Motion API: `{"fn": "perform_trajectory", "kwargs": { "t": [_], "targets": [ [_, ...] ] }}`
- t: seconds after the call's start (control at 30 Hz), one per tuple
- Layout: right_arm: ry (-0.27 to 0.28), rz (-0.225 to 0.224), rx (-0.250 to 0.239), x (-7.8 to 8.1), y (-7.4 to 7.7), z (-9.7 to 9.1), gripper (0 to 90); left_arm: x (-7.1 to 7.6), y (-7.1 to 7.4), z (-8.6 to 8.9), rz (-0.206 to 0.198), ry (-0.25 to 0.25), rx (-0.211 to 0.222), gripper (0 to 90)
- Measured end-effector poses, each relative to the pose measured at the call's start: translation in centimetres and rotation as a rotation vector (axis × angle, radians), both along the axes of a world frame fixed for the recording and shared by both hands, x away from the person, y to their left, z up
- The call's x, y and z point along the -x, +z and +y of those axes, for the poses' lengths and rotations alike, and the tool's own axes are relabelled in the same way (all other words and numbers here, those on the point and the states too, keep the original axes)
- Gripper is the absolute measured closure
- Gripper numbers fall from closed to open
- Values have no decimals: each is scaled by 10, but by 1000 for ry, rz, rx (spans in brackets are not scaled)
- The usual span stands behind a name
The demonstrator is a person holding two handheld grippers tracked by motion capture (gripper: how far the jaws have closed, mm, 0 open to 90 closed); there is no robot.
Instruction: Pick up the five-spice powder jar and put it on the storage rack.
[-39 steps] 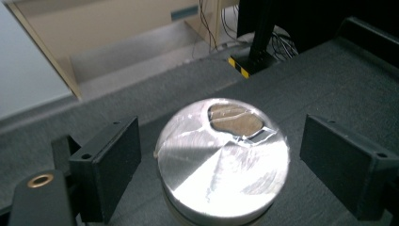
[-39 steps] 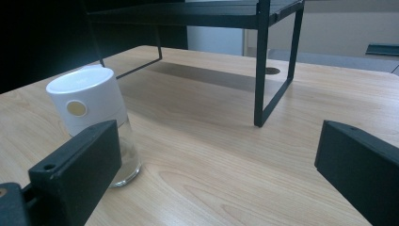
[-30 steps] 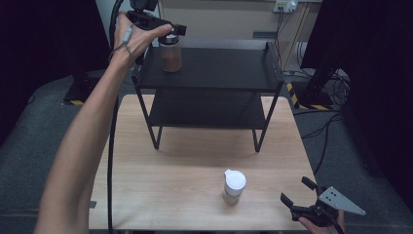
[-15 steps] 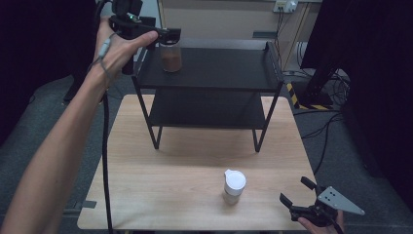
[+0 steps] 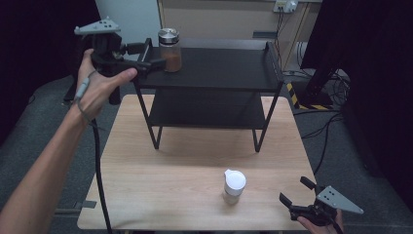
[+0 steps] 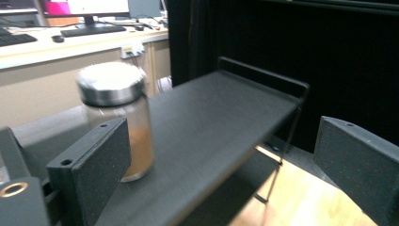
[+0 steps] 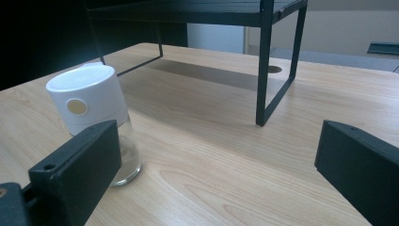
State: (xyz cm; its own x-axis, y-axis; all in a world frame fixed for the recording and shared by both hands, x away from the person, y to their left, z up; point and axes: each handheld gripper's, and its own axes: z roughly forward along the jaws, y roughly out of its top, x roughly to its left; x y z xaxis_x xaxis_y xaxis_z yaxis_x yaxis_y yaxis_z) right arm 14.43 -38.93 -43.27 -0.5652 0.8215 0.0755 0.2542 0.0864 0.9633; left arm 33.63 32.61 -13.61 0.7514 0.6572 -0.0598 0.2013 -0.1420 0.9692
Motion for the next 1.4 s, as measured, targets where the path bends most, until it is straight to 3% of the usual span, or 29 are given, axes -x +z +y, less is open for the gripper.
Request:
{"fn": "perform_trajectory", "kwargs": {
  "t": [0.1,0.3,0.37,0.43,0.73,0.87,1.2,1.4],
  "targets": [
    [-4,0,0,0,0,0,16,9,-12,4,-10,-28,14,34],
    [-6,-2,0,1,0,0,16,26,-30,4,-38,-71,-26,26],
    [-5,-2,2,0,0,1,16,34,-43,6,-46,-82,-16,26],
    [-5,-3,2,0,0,1,16,36,-46,7,-45,-85,-11,26],
    [-5,-5,5,1,0,1,16,60,-88,13,-84,-102,-8,26],
    [-5,-4,5,1,0,1,16,70,-105,11,-87,-95,-48,26],
    [-6,-7,6,2,1,1,16,88,-153,15,-58,-82,-59,26],
    [-5,-9,8,2,1,1,16,96,-177,19,-20,-73,-84,26]
  ]
}}
